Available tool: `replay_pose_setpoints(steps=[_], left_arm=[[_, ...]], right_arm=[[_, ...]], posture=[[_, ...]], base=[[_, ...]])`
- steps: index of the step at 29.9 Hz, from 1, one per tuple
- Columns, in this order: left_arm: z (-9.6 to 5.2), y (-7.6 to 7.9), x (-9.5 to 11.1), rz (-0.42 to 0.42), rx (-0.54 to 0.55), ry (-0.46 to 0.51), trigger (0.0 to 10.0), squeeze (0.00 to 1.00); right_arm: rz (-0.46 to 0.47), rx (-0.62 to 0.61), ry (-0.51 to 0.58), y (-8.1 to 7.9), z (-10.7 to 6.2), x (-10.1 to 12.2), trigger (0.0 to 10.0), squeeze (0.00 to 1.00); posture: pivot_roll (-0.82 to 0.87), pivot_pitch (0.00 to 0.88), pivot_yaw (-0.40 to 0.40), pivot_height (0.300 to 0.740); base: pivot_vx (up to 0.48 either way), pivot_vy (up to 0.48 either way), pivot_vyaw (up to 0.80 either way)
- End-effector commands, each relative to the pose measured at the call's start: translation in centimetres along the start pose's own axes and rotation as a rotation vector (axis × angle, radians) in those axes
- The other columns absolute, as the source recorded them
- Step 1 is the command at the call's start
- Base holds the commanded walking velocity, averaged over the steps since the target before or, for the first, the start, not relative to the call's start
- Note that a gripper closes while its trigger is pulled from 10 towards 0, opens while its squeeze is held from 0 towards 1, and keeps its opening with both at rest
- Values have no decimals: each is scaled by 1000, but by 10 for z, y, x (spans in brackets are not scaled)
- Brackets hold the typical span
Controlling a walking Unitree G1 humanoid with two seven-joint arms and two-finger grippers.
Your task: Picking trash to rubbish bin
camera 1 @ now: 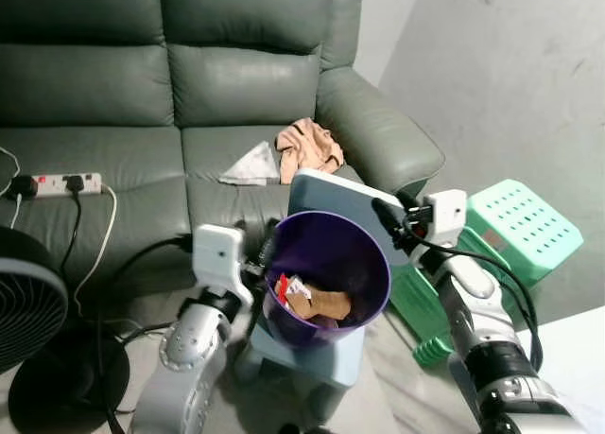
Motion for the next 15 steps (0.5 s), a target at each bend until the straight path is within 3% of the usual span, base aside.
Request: replay_pose_setpoints(steps=[1, 6, 15], left_arm=[[4, -5, 2, -6, 21, 12, 10000, 0], [24, -36, 18, -13, 109, 68, 10000, 0], [35, -45, 23, -41, 130, 102, 10000, 0]], right_arm=[[-2, -52, 41, 13, -4, 11, 10000, 0], [-19, -166, 92, 30, -21, 21, 10000, 0], [-14, -279, 75, 46, -39, 20, 10000, 0]], posture=[[75, 6, -200, 740], [53, 0, -176, 740], [39, 0, -166, 740]], base=[[0, 0, 0], [0, 0, 0], [0, 0, 0]])
Point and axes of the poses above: a point about 5 cm out from each wrist's last joint towards the gripper, its own z axis pointing out of the wrist towards the gripper, its own x axis along the axis of the wrist's last joint, y = z × x, the point moved 6 cm from there along z, pointing out of the wrist towards the gripper, and after that the axes turned 3 degrees about -z, right-handed, at the moved point
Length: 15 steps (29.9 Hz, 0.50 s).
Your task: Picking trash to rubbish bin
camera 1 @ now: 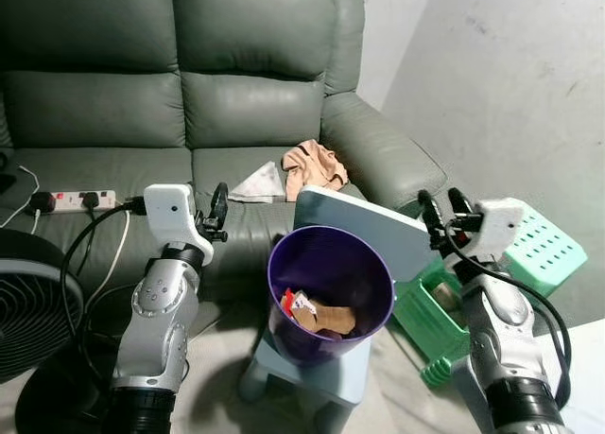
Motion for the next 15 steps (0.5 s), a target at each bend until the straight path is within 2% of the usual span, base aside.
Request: replay_pose_setpoints(steps=[1, 9, 15], left_arm=[[4, 5, 3, -14, -21, 14, 10000, 0], [9, -7, 1, -39, 0, 4, 10000, 0], [11, -10, -5, -33, 9, -18, 10000, 0]], right_arm=[[-11, -46, 10, 12, -3, 7, 10000, 0], [-31, -40, -42, 4, -9, -2, 10000, 0], [-42, -50, -67, 1, -10, -6, 10000, 0]], posture=[[30, 0, -153, 740], [16, 0, -131, 740], [13, 0, -121, 740]], base=[[0, 0, 0], [0, 0, 0], [0, 0, 0]])
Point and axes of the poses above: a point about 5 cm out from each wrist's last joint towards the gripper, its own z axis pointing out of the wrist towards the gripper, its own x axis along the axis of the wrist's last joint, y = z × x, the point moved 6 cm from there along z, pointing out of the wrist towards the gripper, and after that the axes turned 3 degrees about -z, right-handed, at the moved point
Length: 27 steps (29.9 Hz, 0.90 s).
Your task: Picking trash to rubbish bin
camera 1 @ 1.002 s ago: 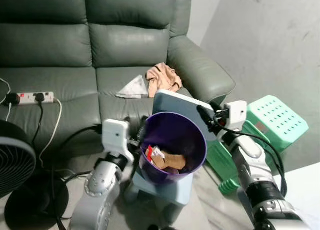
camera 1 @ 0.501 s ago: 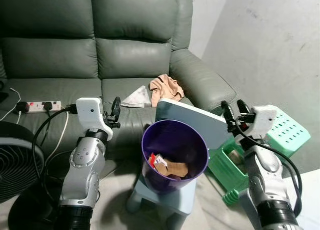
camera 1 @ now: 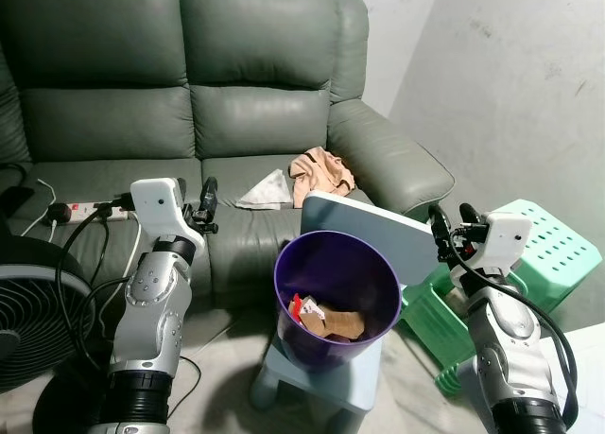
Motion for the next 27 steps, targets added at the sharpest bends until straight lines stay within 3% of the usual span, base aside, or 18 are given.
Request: replay_pose_setpoints(steps=[1, 11, 27], left_arm=[[4, 6, 2, 4, -21, 4, 10000, 0], [8, 9, 0, 2, -24, 0, 10000, 0], [12, 21, 1, 0, -65, 15, 10000, 0]], right_arm=[[-14, -12, 3, 2, -1, 3, 10000, 0], [-21, -19, -39, -1, 2, -1, 10000, 0], [-32, -19, -49, -3, 5, -3, 10000, 0]], posture=[[13, 0, -118, 740], [15, 0, -120, 740], [4, 0, -113, 740]], base=[[0, 0, 0], [0, 0, 0], [0, 0, -780]])
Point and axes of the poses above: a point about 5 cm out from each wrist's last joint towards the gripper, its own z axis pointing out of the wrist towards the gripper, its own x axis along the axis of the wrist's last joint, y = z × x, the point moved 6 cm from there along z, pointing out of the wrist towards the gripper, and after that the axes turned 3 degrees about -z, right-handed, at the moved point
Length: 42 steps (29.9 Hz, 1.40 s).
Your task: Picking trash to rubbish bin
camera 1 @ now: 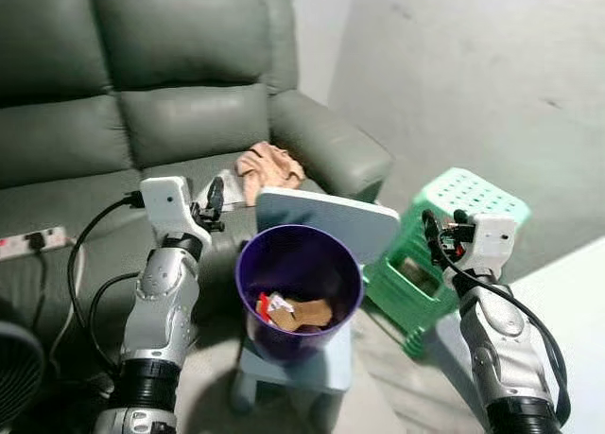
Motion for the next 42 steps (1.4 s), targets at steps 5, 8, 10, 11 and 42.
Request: replay_pose_setpoints(steps=[5, 8, 10, 11, 42], left_arm=[[3, 10, -1, 13, -35, -3, 10000, 0], [3, 12, -1, 17, -45, -1, 10000, 0], [3, 13, -1, 18, -52, 2, 10000, 0], [3, 13, -1, 17, -57, 4, 10000, 0], [2, 9, 6, 0, -43, 29, 10000, 0]], right_arm=[[-15, -6, 10, 2, 0, 5, 10000, 0], [-19, -9, 7, 3, 1, 4, 10000, 0], [-19, -9, 7, 3, 1, 4, 10000, 0], [-19, -9, 7, 3, 1, 4, 10000, 0], [-23, 14, 22, -8, -1, 8, 10000, 0]], posture=[[0, 0, -111, 740], [-3, 0, -111, 740], [-4, 0, -111, 740], [-5, 0, -110, 740], [-3, 0, -109, 740]], base=[[0, 0, -779], [0, 0, -781], [0, 0, -781], [0, 0, -781], [0, -75, -779]])
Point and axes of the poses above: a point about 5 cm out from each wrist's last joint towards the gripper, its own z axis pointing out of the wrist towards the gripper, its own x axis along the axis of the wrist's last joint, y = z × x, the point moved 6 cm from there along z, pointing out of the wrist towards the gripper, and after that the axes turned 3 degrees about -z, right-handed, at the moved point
